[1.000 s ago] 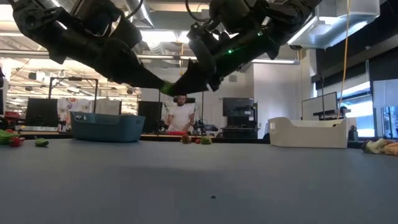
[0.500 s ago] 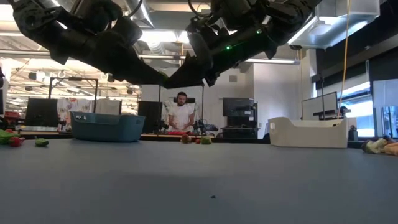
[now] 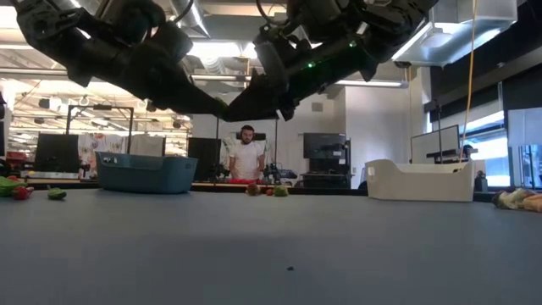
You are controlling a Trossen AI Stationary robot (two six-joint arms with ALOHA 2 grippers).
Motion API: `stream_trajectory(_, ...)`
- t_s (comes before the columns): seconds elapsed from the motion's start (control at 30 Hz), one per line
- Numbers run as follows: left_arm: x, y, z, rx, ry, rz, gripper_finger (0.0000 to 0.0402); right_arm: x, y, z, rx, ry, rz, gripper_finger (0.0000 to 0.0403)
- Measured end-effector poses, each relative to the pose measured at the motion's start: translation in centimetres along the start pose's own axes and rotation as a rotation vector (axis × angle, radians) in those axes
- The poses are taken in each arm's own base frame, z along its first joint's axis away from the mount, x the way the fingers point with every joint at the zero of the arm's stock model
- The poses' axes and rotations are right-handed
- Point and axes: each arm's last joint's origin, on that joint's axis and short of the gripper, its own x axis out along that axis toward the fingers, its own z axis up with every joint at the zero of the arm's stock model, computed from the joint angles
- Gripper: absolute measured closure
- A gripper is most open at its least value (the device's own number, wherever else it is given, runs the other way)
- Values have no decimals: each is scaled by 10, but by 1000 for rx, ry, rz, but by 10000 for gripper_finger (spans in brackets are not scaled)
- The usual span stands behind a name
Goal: Sort produce into baskets
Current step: Put the green bell pepper into the blue bin
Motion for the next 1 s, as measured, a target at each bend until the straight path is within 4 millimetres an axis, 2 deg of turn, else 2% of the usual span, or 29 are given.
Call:
stream_trajectory(0.23, -18, 14, 3, 16, 84, 185, 341, -24, -3, 8, -31, 113, -74, 239)
stream_trajectory(0.57, -52, 63, -2, -95, 229, 715, 339, -30, -4, 4, -41, 193, -107, 233)
stream_trajectory(0.8, -64, 101, -20, -246, 299, 944, 339, -32, -8, -1, -48, 239, -230, 233)
stream_trajectory(1.0, -65, 121, -39, -319, 390, 1033, 339, -33, -9, -3, -21, 260, -249, 233)
